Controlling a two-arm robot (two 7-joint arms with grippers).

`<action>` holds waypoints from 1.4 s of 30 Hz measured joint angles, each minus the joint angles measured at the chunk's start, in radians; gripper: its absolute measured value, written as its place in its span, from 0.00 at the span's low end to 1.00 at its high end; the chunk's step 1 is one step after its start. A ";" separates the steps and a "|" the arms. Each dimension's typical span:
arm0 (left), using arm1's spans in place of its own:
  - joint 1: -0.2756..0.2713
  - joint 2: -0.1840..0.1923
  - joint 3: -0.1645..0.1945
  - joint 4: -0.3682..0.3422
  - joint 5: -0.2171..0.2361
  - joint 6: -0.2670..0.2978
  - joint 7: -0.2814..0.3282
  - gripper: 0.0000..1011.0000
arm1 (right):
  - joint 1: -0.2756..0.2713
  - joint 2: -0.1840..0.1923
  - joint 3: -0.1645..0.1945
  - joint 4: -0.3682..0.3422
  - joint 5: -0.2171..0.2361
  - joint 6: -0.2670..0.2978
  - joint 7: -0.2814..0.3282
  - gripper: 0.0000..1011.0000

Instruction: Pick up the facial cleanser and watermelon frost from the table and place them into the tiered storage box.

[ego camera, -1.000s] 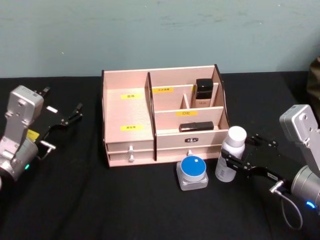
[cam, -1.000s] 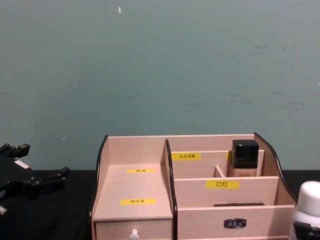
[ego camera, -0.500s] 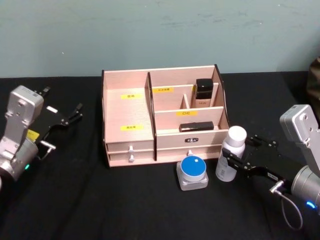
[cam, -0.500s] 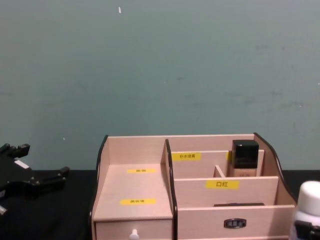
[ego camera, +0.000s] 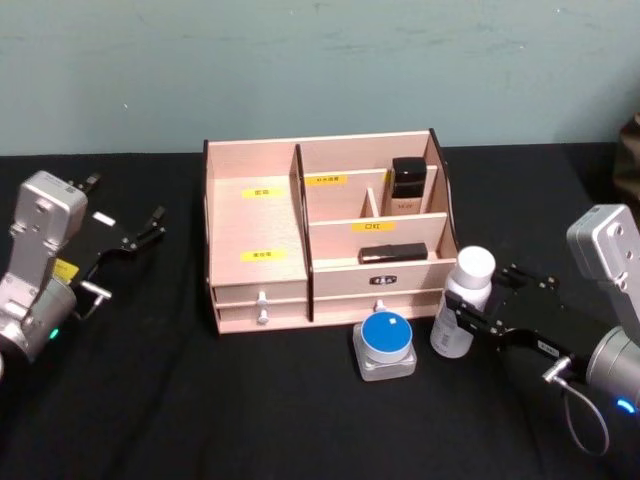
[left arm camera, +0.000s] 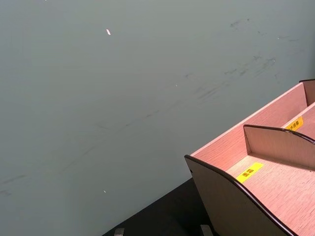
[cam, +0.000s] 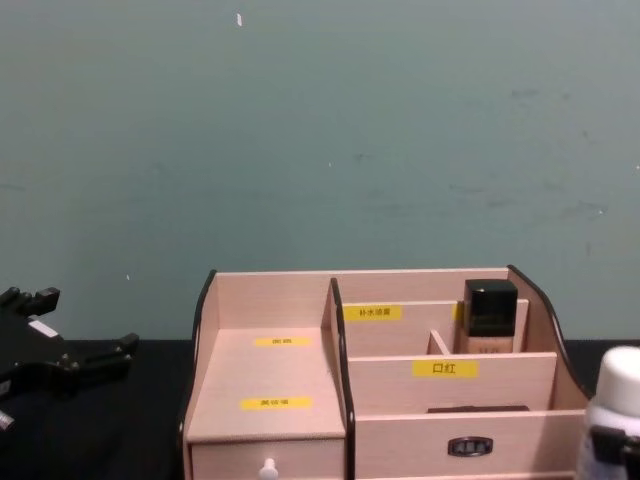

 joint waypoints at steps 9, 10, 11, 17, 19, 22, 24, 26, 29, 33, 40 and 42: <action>0.000 0.000 0.000 0.000 0.000 0.000 0.000 0.99 | -0.004 0.006 0.030 -0.067 -0.008 0.019 0.038 0.58; 0.000 0.000 0.000 0.000 0.000 0.000 0.000 0.99 | 0.002 0.008 0.034 -0.085 -0.008 0.026 0.046 0.58; 0.000 0.000 0.000 0.000 0.000 0.000 0.000 0.99 | 0.002 0.008 0.034 -0.085 -0.008 0.026 0.046 0.58; 0.000 0.000 0.000 0.000 0.000 0.000 0.000 0.99 | 0.071 0.008 0.031 -0.140 -0.003 0.056 0.078 0.58; 0.000 0.000 0.000 0.000 0.000 0.000 0.000 0.99 | 0.094 0.005 0.024 -0.145 -0.004 0.061 0.083 0.58; 0.000 0.000 0.000 0.000 0.000 0.000 0.000 0.99 | 0.148 -0.011 0.004 -0.144 -0.005 0.073 0.089 0.58; 0.000 0.000 0.000 0.000 0.000 0.000 0.000 0.99 | 0.190 -0.026 -0.015 -0.134 -0.005 0.084 0.091 0.58; 0.000 0.000 0.000 0.000 0.000 0.000 0.000 0.99 | 0.218 -0.037 -0.030 -0.125 -0.006 0.090 0.092 0.58; 0.000 0.000 0.000 0.000 0.000 0.000 0.000 0.99 | 0.281 -0.063 -0.068 -0.095 -0.015 0.099 0.096 0.58; 0.000 0.000 0.000 0.000 0.000 0.000 0.000 0.99 | 0.335 -0.091 -0.104 -0.058 -0.027 0.108 0.098 0.58; 0.000 0.000 0.000 0.000 0.000 0.000 0.000 0.99 | 0.406 -0.134 -0.150 0.017 -0.052 0.110 0.096 0.58; 0.000 0.000 0.000 0.000 0.000 0.000 0.000 0.99 | 0.422 -0.147 -0.158 0.042 -0.061 0.108 0.092 0.58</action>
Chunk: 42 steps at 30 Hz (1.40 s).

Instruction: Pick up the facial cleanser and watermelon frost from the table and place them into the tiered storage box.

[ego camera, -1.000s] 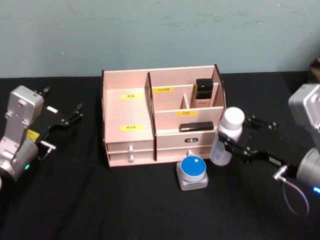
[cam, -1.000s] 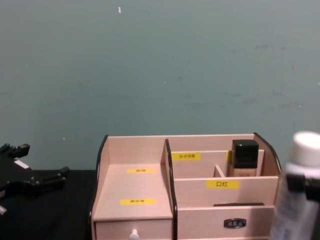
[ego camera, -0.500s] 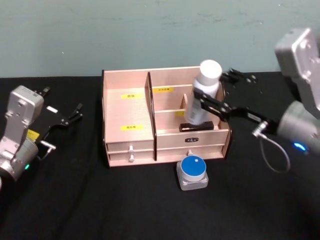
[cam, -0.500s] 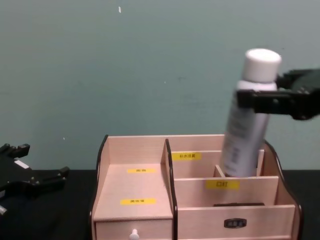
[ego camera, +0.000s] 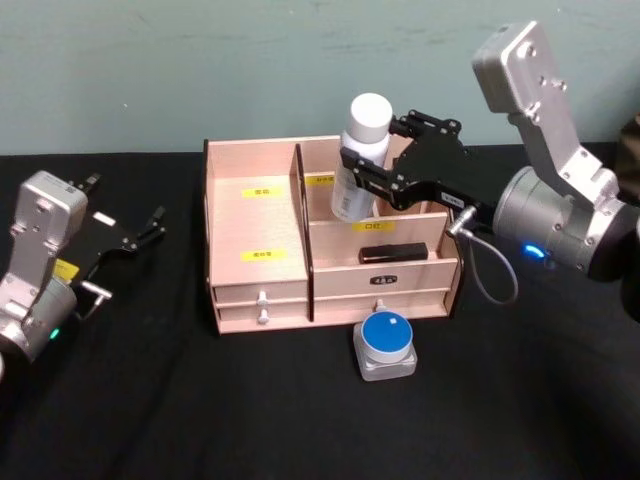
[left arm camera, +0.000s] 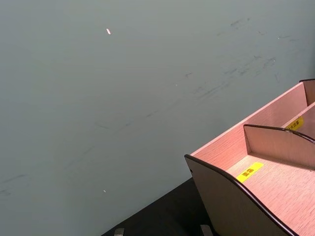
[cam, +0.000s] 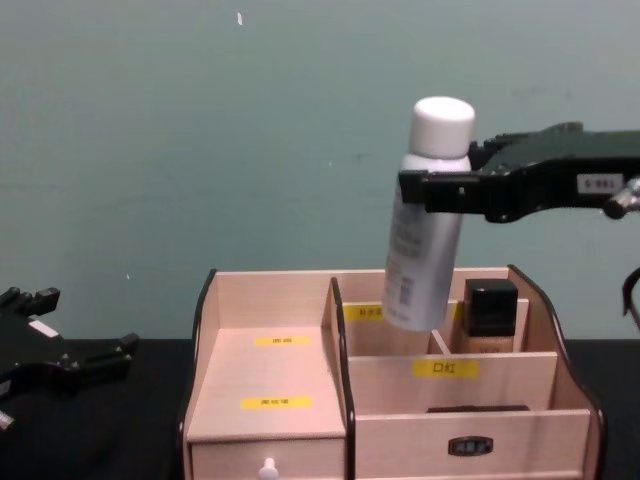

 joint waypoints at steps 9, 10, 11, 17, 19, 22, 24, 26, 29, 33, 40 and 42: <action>0.000 0.000 0.000 0.000 0.000 0.000 0.000 0.99 | 0.038 -0.037 -0.013 0.088 -0.020 -0.012 -0.007 0.58; 0.000 0.000 0.000 0.000 0.000 0.000 0.000 0.99 | 0.038 -0.037 -0.013 0.088 -0.020 -0.012 -0.007 0.58; 0.000 0.000 0.000 0.000 0.000 0.000 0.000 0.99 | 0.043 -0.042 -0.014 0.099 -0.022 -0.015 -0.007 0.58; 0.000 0.000 0.000 0.000 0.000 0.000 0.000 0.99 | 0.061 -0.059 -0.017 0.138 -0.031 -0.026 -0.006 0.58; 0.000 0.000 0.000 0.000 0.000 0.000 0.000 0.99 | 0.068 -0.066 -0.018 0.152 -0.035 -0.030 -0.006 0.58; 0.000 0.000 0.000 0.000 0.000 0.000 0.000 0.99 | 0.080 -0.076 -0.022 0.177 -0.043 -0.034 -0.006 0.58; 0.000 0.000 0.000 0.000 0.000 0.000 0.000 0.99 | 0.088 -0.083 -0.025 0.191 -0.047 -0.037 -0.005 0.58; 0.000 0.000 0.000 0.000 0.000 0.000 0.000 0.99 | 0.093 -0.087 -0.027 0.201 -0.050 -0.038 -0.004 0.58; 0.000 0.000 0.000 0.000 0.000 0.000 0.000 0.99 | 0.104 -0.095 -0.031 0.220 -0.055 -0.041 -0.001 0.58; 0.000 0.000 0.000 0.000 0.000 0.000 0.000 0.99 | 0.117 -0.106 -0.036 0.242 -0.061 -0.043 0.003 0.58; 0.000 0.000 0.000 0.000 0.000 0.000 0.000 0.99 | 0.133 -0.119 -0.043 0.272 -0.069 -0.047 0.011 0.58; 0.000 0.000 0.000 0.000 0.000 0.000 0.000 0.99 | 0.134 -0.121 -0.044 0.275 -0.069 -0.047 0.013 0.58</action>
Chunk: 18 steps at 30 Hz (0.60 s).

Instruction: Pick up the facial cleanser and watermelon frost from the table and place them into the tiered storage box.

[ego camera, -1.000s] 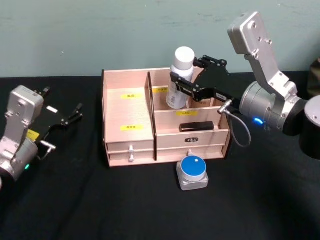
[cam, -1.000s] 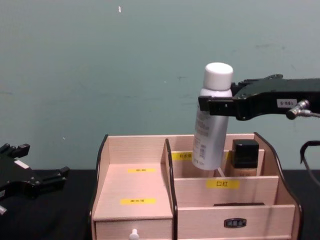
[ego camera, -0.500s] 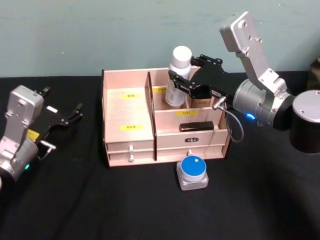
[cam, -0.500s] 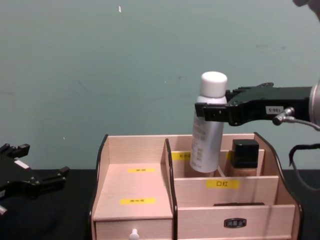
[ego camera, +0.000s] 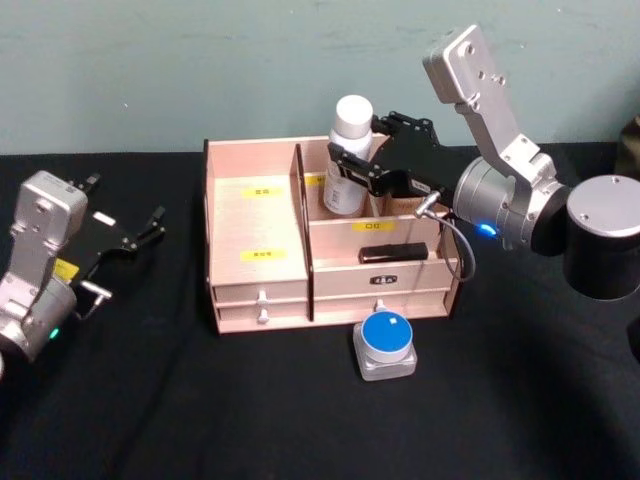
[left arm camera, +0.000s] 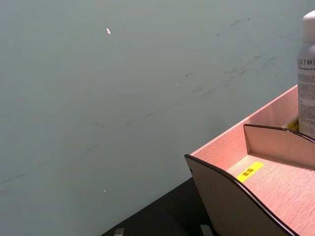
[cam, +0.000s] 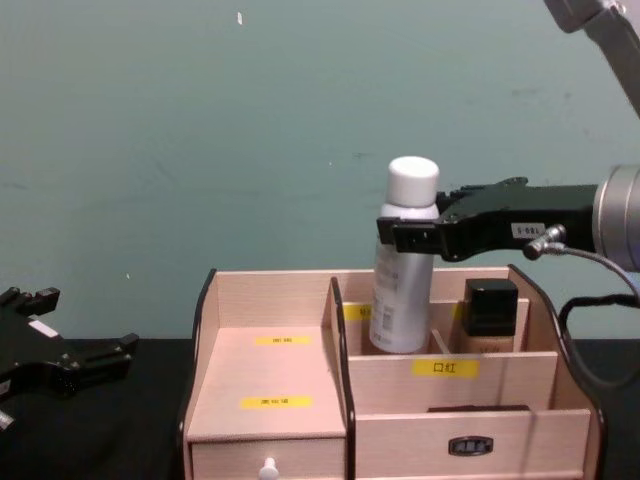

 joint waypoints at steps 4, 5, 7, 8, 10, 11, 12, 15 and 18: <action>0.000 0.000 0.000 0.000 0.000 0.000 0.000 0.99 | 0.000 -0.002 -0.001 0.009 0.000 0.001 0.003 0.58; 0.000 0.000 0.000 0.000 0.000 0.000 0.000 0.99 | 0.000 -0.002 -0.001 0.011 0.000 0.002 0.004 0.58; 0.000 0.000 0.000 0.000 0.000 0.000 0.000 0.99 | 0.000 -0.002 -0.001 0.016 -0.001 0.002 0.004 0.58; 0.000 0.000 0.000 0.000 0.000 0.000 0.000 0.99 | 0.000 -0.004 -0.001 0.020 -0.001 0.002 0.005 0.58; 0.000 0.000 0.000 0.000 0.000 0.000 0.000 0.99 | 0.000 -0.005 -0.001 0.025 -0.001 0.003 0.005 0.58; 0.000 0.000 0.000 0.000 0.000 0.000 0.000 0.99 | 0.001 -0.007 -0.001 0.030 -0.001 0.003 0.006 0.58; 0.000 0.000 0.000 0.000 0.000 0.000 0.000 0.99 | 0.001 -0.008 -0.002 0.033 -0.001 0.003 0.006 0.58; 0.000 0.000 0.000 0.000 0.000 0.000 0.000 0.99 | 0.003 -0.010 -0.003 0.043 -0.001 0.005 0.009 0.58; 0.000 0.000 0.000 0.000 0.000 0.000 0.000 0.99 | 0.004 -0.012 -0.005 0.052 -0.001 0.008 0.011 0.58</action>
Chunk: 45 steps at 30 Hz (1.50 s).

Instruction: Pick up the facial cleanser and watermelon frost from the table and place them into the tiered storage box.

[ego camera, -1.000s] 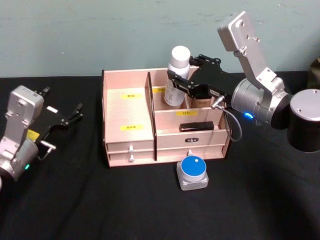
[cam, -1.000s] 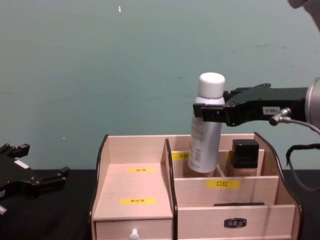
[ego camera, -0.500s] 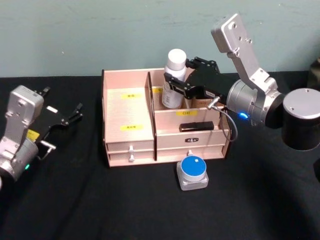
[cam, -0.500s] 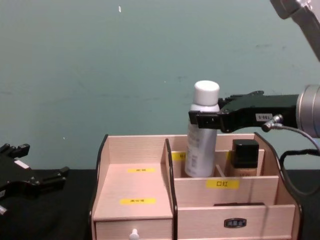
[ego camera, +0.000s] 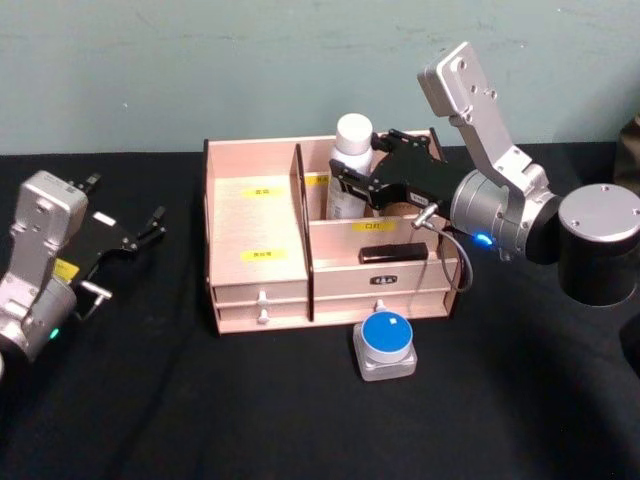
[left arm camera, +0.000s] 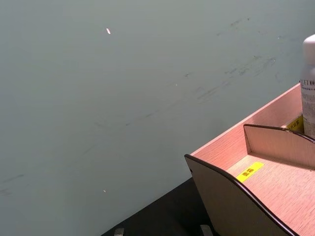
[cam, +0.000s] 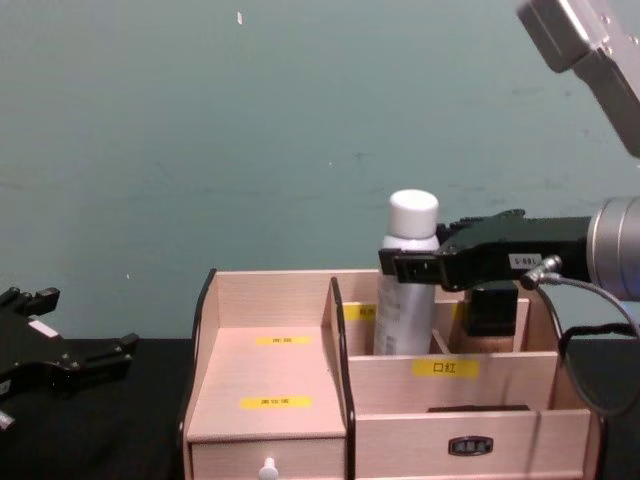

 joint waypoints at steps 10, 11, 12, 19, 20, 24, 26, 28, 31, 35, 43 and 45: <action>0.000 0.000 0.000 0.000 0.000 0.000 0.000 0.99 | 0.006 -0.005 -0.006 0.028 0.003 0.010 0.007 0.58; 0.000 0.000 0.000 0.000 0.000 0.000 0.000 0.99 | 0.006 -0.005 -0.007 0.030 0.003 0.011 0.007 0.58; 0.000 0.000 0.000 0.000 0.000 0.000 0.000 0.99 | 0.007 -0.005 -0.008 0.031 0.003 0.012 0.008 0.58; 0.000 0.000 0.000 0.000 0.000 0.000 0.000 0.99 | 0.009 -0.006 -0.011 0.038 0.003 0.015 0.011 0.58; 0.000 0.000 0.000 0.000 0.000 0.000 0.000 0.99 | 0.009 -0.006 -0.011 0.037 0.003 0.015 0.011 0.58; 0.000 0.000 0.000 0.000 0.000 0.000 0.000 0.99 | 0.009 -0.006 -0.010 0.036 0.004 0.015 0.011 0.64; 0.000 0.000 0.000 0.000 0.000 0.000 0.000 0.99 | 0.009 -0.006 -0.010 0.036 0.004 0.015 0.011 0.68; 0.000 0.000 0.000 0.000 0.000 0.000 0.000 0.99 | 0.009 -0.006 -0.010 0.035 0.004 0.015 0.011 0.71; 0.000 0.000 0.000 0.000 0.000 0.000 0.000 0.99 | 0.008 -0.006 -0.010 0.035 0.005 0.015 0.011 0.84; 0.000 0.000 0.000 0.000 0.000 0.000 0.000 0.99 | 0.007 -0.005 -0.008 0.031 0.005 0.015 0.011 0.93; 0.000 0.000 0.000 0.000 0.000 0.000 0.000 0.99 | -0.037 0.042 0.013 -0.101 0.011 0.056 0.004 0.99; 0.000 0.000 0.000 0.000 0.000 0.000 0.000 0.99 | -0.063 0.062 0.026 -0.160 0.018 0.076 -0.001 0.99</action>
